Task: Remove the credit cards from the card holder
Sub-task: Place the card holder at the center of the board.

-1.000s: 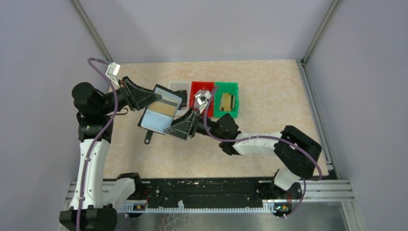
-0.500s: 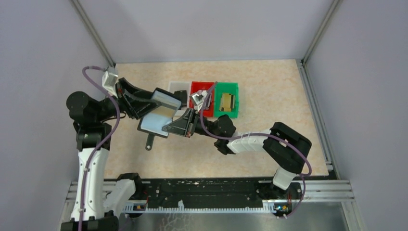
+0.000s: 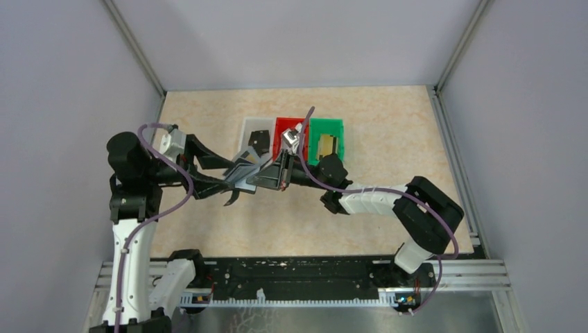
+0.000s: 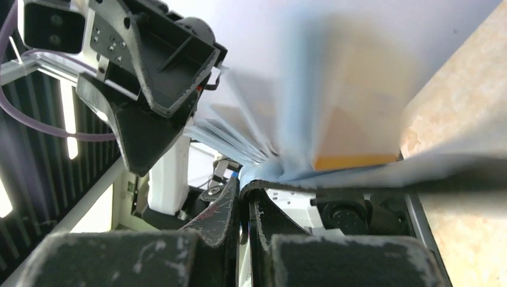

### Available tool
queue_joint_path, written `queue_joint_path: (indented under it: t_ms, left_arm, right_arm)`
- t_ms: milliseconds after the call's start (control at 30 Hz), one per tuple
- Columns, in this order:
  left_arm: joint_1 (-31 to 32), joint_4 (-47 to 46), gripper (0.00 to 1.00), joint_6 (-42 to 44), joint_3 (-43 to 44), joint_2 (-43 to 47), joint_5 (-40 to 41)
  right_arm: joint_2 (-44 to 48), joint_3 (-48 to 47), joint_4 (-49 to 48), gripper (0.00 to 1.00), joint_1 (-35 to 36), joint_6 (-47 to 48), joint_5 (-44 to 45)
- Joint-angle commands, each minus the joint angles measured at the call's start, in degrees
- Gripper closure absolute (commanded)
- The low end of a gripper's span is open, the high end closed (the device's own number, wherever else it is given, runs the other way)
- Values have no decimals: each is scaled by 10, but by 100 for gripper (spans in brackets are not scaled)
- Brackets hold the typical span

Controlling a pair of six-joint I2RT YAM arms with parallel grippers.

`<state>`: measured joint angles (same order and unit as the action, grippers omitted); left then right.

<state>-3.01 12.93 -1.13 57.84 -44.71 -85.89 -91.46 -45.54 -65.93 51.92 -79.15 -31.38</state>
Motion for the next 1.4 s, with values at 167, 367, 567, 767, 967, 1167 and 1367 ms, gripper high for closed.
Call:
queue_joint_path:
  t_ms: [167,367,567,767,967,1167,1367]
  left_arm:
    - [0,117,44,104,-26,-32,-58]
    - [0,118,34,94,-14,-33,-15]
    - [-1,142,23,104,-1,-43,17]
    - [0,171,17,132,6,-51,42]
    - [-1,196,16,155,13,-55,48]
    - [0,194,16,153,10,-53,49]
    - [0,165,5,101,13,-60,95]
  right_arm:
    - [97,-35,221,100,-16,174,-45]
    - [127,-97,535,100,-16,355,-51]
    - [121,-85,672,100,-17,427,-69]
    - [116,-38,733,97,-37,483,-50]
    - [141,-2,803,86,-67,529,-21]
    - [140,-4,775,81,-70,537,-36]
    - [48,-90,688,82,-67,510,-116]
